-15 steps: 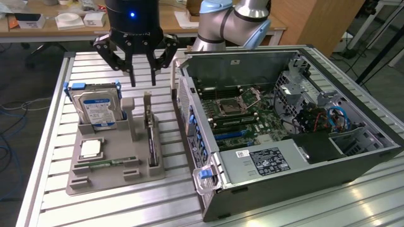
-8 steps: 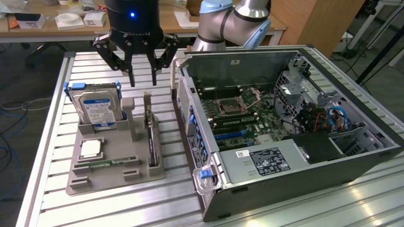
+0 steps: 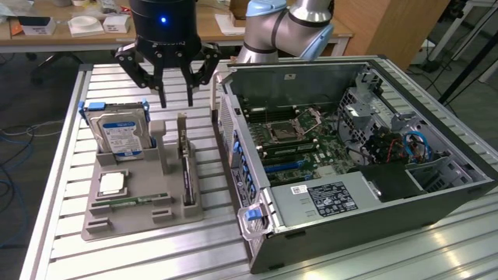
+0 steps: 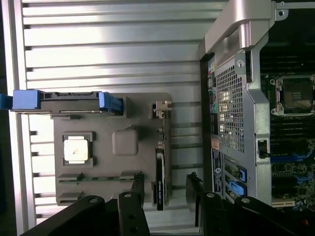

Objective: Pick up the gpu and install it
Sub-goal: 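Pick up the gpu and move the gpu toward the slot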

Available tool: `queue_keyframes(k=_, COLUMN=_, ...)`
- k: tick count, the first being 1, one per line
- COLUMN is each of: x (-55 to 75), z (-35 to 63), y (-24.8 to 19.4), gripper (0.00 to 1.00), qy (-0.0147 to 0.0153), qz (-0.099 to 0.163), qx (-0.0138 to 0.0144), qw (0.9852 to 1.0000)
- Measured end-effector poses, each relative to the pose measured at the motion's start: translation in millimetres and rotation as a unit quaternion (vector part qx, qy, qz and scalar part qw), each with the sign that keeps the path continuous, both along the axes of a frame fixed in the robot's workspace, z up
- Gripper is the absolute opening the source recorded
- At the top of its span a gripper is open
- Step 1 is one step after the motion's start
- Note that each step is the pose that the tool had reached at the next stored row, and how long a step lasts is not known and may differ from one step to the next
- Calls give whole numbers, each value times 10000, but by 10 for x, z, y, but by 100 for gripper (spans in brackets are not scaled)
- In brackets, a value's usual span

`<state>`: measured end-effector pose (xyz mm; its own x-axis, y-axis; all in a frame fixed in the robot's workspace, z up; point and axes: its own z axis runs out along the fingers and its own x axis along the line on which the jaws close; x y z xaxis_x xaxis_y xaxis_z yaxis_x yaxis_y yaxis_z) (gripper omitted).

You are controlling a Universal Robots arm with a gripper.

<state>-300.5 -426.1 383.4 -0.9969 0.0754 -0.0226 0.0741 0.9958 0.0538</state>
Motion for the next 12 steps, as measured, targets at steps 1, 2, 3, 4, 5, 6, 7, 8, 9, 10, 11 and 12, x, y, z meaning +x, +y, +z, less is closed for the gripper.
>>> queue_keyframes(k=1, x=0, z=-5, y=0, gripper=47, qy=0, qz=0, qx=0, qw=10000)
queue_keyframes(k=2, x=0, z=-11, y=0, gripper=47, qy=0, qz=0, qx=0, qw=10000)
queue_keyframes(k=3, x=0, z=-16, y=0, gripper=47, qy=0, qz=0, qx=0, qw=10000)
queue_keyframes(k=4, x=0, z=-22, y=0, gripper=47, qy=0, qz=0, qx=0, qw=10000)
queue_keyframes(k=5, x=0, z=-29, y=0, gripper=47, qy=0, qz=0, qx=0, qw=10000)
queue_keyframes(k=6, x=0, z=-36, y=0, gripper=47, qy=0, qz=0, qx=0, qw=10000)
queue_keyframes(k=7, x=0, z=-42, y=0, gripper=47, qy=0, qz=0, qx=0, qw=10000)
queue_keyframes(k=8, x=0, z=-49, y=0, gripper=47, qy=0, qz=0, qx=0, qw=10000)
queue_keyframes(k=9, x=0, z=-54, y=0, gripper=47, qy=0, qz=0, qx=0, qw=10000)
queue_keyframes(k=10, x=0, z=-58, y=0, gripper=47, qy=0, qz=0, qx=0, qw=10000)
queue_keyframes(k=11, x=0, z=-63, y=0, gripper=47, qy=0, qz=0, qx=0, qw=10000)
queue_keyframes(k=12, x=0, z=-69, y=0, gripper=47, qy=0, qz=0, qx=0, qw=10000)
